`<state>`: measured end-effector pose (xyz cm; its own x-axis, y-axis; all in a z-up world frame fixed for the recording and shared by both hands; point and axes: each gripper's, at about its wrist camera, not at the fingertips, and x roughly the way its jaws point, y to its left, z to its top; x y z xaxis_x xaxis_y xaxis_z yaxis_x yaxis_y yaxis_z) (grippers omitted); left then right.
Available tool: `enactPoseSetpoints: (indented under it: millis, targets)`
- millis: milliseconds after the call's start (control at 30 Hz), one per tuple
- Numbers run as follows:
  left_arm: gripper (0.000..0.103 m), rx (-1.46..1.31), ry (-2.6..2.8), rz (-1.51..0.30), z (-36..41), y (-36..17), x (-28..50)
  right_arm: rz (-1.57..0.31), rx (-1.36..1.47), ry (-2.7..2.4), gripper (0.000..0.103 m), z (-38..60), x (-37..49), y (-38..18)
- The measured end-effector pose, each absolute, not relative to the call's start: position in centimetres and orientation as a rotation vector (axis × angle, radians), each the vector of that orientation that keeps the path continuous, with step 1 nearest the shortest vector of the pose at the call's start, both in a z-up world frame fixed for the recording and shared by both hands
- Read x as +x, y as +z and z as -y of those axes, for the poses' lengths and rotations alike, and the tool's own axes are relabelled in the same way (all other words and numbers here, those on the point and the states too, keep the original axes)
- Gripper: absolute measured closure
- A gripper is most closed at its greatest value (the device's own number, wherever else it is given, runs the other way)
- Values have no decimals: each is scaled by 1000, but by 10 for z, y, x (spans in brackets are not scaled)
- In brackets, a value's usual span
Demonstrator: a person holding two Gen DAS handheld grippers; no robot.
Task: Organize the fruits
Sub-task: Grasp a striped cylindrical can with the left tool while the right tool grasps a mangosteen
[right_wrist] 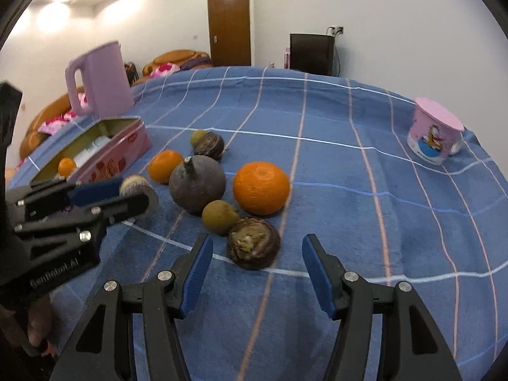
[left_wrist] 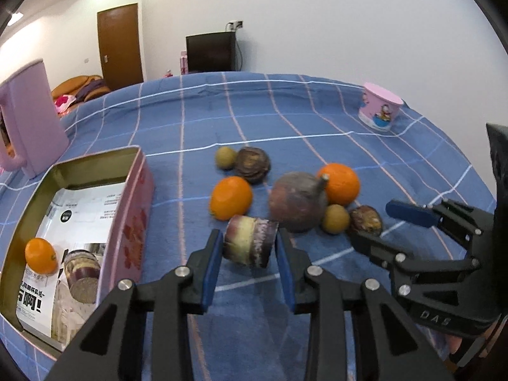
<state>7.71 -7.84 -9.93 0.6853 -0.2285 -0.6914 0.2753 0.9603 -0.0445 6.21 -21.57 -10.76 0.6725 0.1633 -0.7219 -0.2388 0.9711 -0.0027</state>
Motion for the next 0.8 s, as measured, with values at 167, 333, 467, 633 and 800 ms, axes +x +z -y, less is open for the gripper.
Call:
enactPoseSetpoints:
  millis: [167, 333, 467, 633, 800]
  targets:
    - [68, 83, -291, -753, 82, -100, 74, -860, -97, 237, 52, 212, 69, -114]
    - [68, 67, -294, -748, 79, -99, 72, -873, -86, 234, 54, 215, 72, -115]
    - [68, 64, -290, -739, 78, -98, 70, -871, -76, 227, 62, 216, 73, -114]
    - [68, 78, -279, -705, 79, -95, 65, -860, -50, 241, 63, 218, 71, -113]
    - [68, 78, -276, -686, 77, -93, 62, -819, -41, 260, 63, 218, 65, -111]
